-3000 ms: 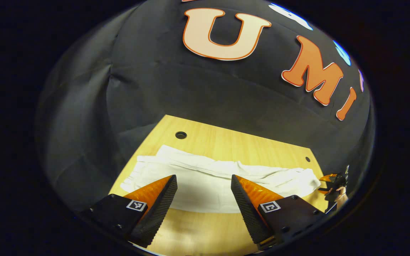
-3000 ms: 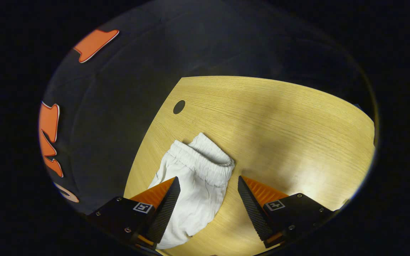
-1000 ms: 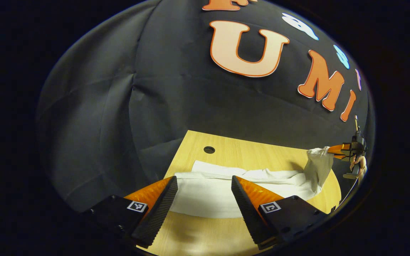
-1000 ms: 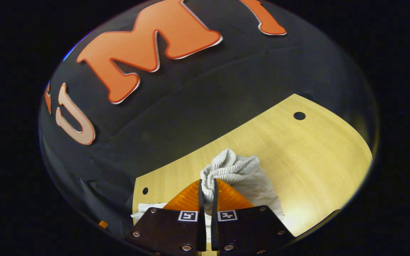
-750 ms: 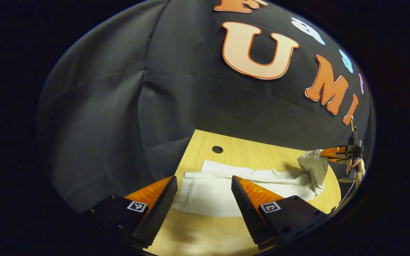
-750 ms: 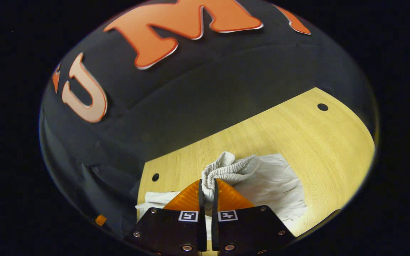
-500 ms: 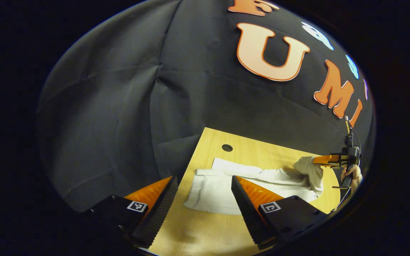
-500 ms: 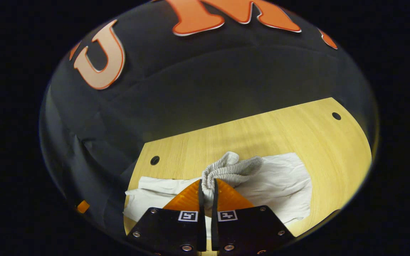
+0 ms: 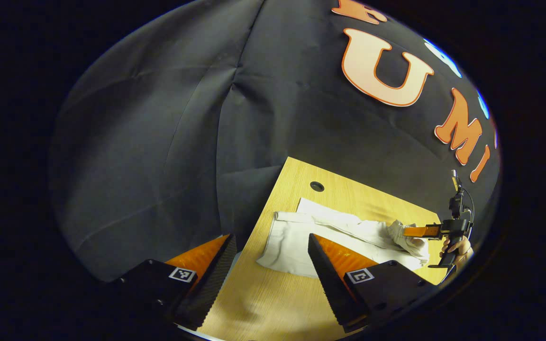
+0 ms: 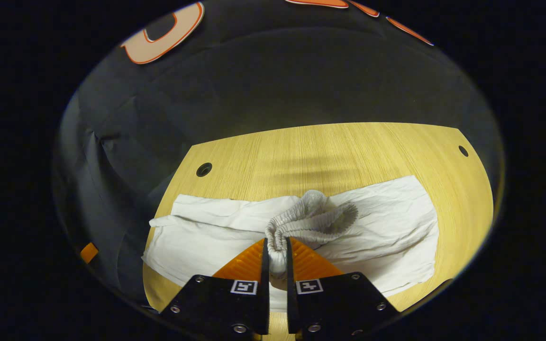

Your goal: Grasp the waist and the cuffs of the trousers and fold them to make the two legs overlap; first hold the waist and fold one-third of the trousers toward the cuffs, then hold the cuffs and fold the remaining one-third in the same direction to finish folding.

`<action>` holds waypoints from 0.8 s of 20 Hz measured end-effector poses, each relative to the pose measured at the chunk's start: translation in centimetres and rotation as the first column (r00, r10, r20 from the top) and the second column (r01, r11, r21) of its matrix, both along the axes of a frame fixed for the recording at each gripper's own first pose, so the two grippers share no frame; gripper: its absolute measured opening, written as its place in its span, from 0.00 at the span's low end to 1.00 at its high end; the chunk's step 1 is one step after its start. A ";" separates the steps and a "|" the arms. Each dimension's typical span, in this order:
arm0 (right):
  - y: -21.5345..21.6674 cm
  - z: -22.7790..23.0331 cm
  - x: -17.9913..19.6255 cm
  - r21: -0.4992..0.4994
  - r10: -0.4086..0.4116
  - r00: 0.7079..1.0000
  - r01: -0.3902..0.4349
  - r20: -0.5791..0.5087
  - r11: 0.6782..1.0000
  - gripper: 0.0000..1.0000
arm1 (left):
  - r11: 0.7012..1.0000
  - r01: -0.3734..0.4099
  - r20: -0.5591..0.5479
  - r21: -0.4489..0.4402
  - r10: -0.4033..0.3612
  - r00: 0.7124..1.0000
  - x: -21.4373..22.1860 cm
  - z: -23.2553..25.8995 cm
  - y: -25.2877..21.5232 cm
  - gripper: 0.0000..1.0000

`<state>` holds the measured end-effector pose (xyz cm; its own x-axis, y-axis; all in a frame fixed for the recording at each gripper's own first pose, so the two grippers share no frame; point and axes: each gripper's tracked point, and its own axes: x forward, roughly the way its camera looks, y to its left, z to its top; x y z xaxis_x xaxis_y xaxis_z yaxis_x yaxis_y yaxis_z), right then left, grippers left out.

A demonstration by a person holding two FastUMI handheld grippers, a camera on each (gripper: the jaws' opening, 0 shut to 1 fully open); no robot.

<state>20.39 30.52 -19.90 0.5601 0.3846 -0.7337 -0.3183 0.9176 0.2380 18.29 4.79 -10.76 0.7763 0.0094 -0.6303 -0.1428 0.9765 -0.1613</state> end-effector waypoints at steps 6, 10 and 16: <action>-1.3 -2.5 -0.4 -0.041 0.082 0.997 -0.082 0.002 0.996 0.65 | 0.998 -0.020 -0.021 -0.054 0.019 1.000 -0.6 -0.4 -0.6 1.00; -2.7 -2.3 -0.9 -0.064 0.088 0.996 -0.087 0.005 0.994 0.98 | 0.991 -0.048 -0.055 -0.121 0.041 0.998 -1.1 -2.2 -2.1 0.96; -4.7 -2.4 -1.8 -0.063 0.104 0.995 -0.104 -0.001 0.993 0.99 | 0.888 -0.182 -0.166 -0.422 0.122 0.979 -1.7 -5.5 -4.8 1.00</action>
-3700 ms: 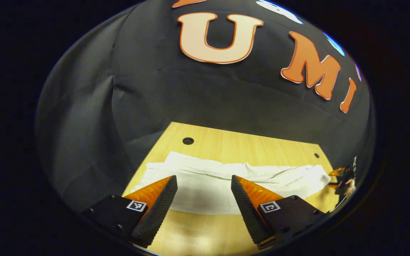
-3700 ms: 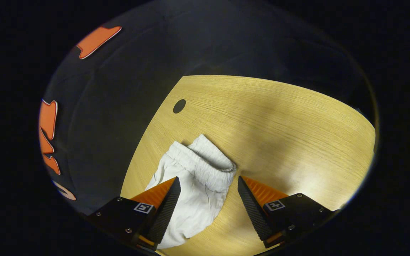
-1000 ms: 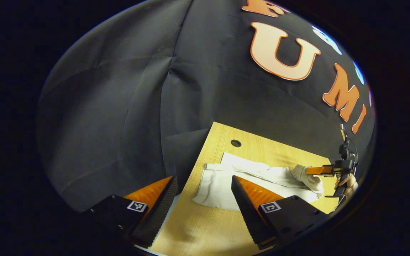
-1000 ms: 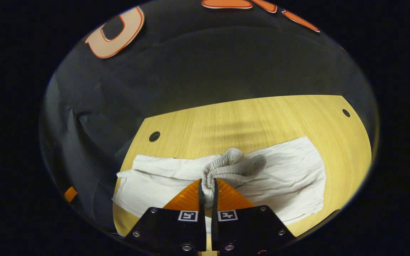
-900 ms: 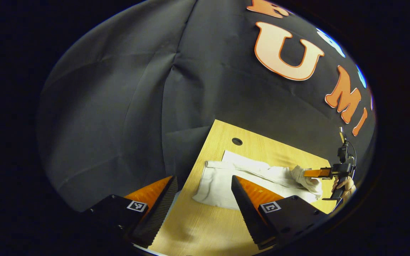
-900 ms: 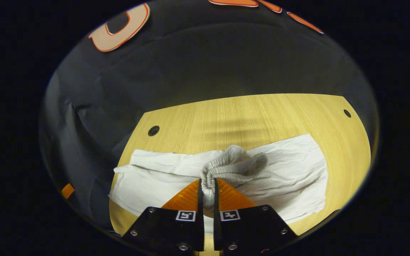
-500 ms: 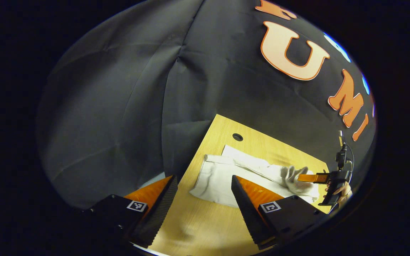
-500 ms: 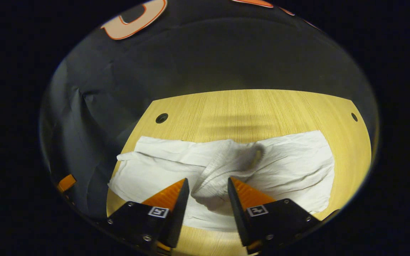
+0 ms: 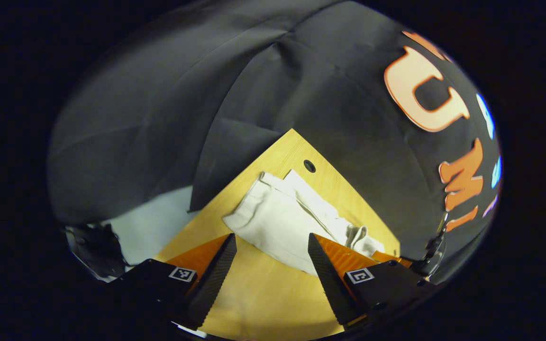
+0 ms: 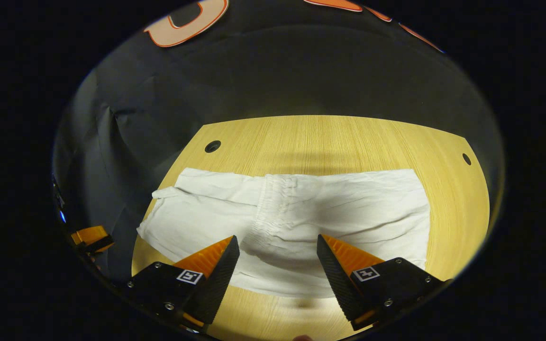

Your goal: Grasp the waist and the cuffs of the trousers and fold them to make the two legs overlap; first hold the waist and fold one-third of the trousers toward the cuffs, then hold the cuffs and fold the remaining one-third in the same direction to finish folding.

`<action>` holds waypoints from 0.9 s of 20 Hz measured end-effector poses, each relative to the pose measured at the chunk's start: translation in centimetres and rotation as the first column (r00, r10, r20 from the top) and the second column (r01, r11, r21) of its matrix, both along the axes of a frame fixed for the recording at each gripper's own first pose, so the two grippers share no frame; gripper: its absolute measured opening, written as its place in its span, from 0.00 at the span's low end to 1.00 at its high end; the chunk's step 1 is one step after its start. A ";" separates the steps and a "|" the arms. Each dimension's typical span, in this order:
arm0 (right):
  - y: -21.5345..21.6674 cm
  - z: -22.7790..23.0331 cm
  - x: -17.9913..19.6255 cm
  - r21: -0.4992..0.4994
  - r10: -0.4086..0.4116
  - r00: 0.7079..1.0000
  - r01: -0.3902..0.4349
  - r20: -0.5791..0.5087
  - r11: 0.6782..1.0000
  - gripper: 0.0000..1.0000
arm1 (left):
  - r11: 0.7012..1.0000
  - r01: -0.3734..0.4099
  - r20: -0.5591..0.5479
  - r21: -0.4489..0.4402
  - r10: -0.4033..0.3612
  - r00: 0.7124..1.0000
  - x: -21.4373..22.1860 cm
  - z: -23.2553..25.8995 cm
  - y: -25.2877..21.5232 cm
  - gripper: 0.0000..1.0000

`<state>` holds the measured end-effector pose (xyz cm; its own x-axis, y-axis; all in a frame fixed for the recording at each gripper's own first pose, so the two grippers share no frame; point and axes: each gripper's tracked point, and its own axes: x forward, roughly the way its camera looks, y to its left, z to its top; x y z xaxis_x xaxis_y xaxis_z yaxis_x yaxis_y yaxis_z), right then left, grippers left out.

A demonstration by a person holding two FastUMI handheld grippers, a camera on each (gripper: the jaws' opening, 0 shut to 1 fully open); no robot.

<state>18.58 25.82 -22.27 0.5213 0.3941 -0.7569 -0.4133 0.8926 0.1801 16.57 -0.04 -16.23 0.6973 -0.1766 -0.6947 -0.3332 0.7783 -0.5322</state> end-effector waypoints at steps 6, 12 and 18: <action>-2.5 0.5 -0.5 0.036 -0.031 0.999 0.032 -0.039 0.999 0.99 | 0.971 -0.138 -0.061 -0.195 0.128 0.990 0.8 -2.7 -0.3 0.99; -5.8 1.0 -0.2 0.044 -0.081 0.995 0.084 -0.060 0.996 0.99 | 0.932 -0.226 -0.124 -0.283 0.198 0.972 2.3 -6.6 -0.7 0.99; -7.4 1.3 -0.2 0.095 -0.130 0.985 0.141 -0.110 0.985 0.99 | 0.924 -0.235 -0.153 -0.302 0.196 0.968 3.8 -8.4 -2.1 0.99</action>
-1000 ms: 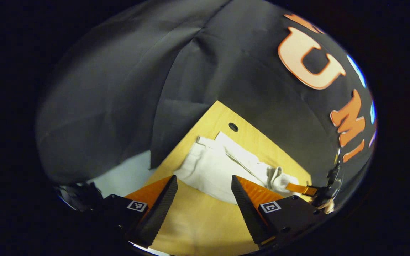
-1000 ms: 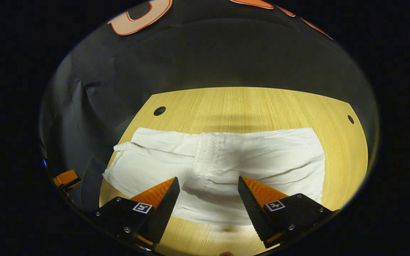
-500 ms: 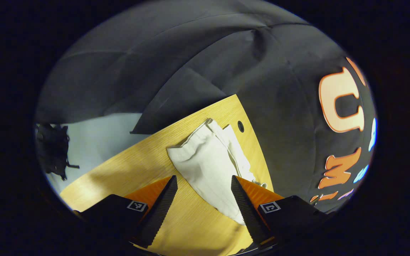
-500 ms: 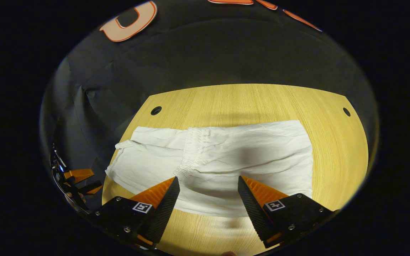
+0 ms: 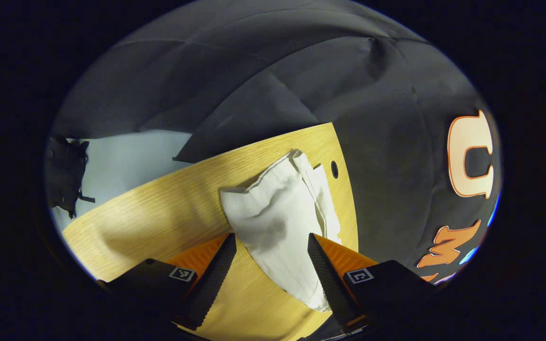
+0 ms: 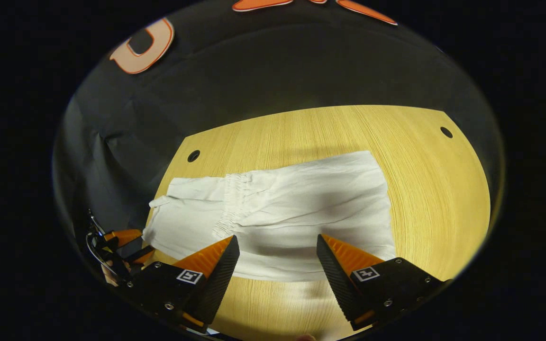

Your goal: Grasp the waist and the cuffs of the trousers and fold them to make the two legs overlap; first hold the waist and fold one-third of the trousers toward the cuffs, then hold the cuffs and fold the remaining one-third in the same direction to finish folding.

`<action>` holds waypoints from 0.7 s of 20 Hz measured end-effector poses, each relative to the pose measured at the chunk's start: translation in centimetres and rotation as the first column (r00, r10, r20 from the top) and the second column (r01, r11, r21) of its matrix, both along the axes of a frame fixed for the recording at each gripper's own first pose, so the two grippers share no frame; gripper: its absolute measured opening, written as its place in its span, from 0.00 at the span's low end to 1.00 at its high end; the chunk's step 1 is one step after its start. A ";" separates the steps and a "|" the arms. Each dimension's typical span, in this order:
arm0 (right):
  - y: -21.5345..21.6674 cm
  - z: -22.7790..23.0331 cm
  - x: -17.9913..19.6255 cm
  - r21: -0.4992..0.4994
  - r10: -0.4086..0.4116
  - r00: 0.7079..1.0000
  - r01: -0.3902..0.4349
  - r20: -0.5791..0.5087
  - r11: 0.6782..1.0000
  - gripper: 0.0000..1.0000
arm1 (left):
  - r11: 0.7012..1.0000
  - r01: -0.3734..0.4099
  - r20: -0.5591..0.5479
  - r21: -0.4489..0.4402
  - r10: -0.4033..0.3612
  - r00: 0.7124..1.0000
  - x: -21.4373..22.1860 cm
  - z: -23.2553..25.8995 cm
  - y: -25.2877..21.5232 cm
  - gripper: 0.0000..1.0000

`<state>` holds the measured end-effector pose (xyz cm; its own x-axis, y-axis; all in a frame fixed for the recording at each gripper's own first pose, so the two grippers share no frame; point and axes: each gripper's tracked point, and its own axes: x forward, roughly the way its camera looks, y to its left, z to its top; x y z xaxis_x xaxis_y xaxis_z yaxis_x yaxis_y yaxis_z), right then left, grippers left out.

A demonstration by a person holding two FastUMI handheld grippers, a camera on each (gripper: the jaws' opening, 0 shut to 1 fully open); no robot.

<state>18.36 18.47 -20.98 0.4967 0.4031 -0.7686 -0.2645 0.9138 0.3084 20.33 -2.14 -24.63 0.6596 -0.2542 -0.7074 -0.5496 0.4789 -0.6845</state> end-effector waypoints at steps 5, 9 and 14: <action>-1.3 0.6 0.2 0.048 -0.038 0.999 0.039 -0.016 0.998 0.99 | 1.000 -0.002 0.010 -0.016 0.003 1.000 2.1 -0.2 -0.9 0.99; -2.8 0.4 0.6 0.070 -0.081 0.996 0.083 -0.041 0.994 0.99 | 1.000 0.002 0.020 -0.029 -0.002 1.000 4.6 -0.6 -2.2 0.97; -4.8 0.1 0.8 0.068 -0.115 0.992 0.118 -0.049 0.991 0.99 | 0.999 0.028 -0.067 0.046 -0.025 0.997 6.5 -3.6 -2.9 0.15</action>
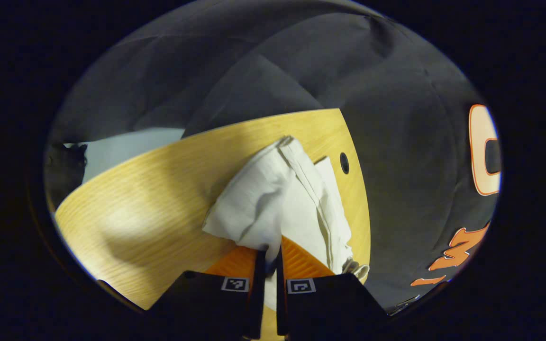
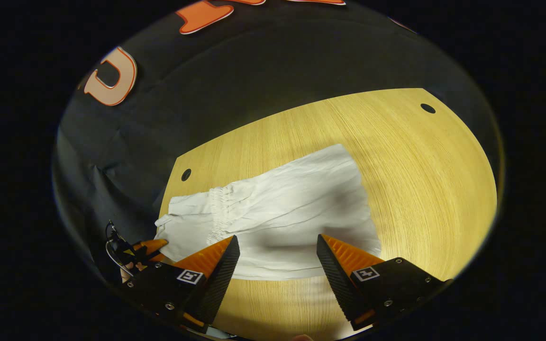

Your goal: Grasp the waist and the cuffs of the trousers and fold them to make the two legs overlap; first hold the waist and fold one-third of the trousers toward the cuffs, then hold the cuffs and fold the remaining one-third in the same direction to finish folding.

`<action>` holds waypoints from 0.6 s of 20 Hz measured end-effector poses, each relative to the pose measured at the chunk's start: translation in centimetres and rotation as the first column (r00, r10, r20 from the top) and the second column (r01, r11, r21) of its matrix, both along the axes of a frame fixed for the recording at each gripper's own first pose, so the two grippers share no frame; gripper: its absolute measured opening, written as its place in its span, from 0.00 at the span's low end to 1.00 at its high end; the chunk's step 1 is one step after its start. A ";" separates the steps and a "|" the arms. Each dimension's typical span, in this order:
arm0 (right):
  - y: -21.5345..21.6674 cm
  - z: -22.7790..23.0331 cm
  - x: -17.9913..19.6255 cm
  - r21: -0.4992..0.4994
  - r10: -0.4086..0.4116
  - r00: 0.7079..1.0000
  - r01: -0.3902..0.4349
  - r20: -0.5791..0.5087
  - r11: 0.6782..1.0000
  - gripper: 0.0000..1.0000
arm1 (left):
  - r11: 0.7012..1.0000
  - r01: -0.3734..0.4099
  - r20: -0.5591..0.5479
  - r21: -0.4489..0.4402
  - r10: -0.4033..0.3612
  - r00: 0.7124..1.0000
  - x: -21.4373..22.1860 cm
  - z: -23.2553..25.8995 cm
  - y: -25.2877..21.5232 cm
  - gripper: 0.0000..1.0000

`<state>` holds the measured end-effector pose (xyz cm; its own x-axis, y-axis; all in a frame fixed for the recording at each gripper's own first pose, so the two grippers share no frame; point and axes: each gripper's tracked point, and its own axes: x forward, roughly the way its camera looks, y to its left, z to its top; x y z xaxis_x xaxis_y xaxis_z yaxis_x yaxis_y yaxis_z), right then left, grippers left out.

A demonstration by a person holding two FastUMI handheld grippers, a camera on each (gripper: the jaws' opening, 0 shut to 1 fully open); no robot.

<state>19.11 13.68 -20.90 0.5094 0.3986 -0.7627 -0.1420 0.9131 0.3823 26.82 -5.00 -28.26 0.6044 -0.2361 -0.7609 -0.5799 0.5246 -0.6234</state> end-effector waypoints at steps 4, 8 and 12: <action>-1.3 -0.3 -0.1 0.003 -0.018 1.000 0.018 -0.004 1.000 0.98 | 0.998 0.056 0.117 0.040 -0.060 0.991 1.7 3.2 -1.1 0.04; -2.4 -1.1 0.3 0.002 -0.028 1.000 0.028 -0.004 1.000 0.98 | 0.981 0.140 0.176 0.131 -0.162 0.971 3.0 7.2 -3.2 0.04; -3.4 -0.8 0.7 0.007 -0.023 1.000 0.023 0.010 1.000 0.98 | 0.974 0.183 0.260 0.131 -0.212 0.942 4.1 12.0 -6.4 0.04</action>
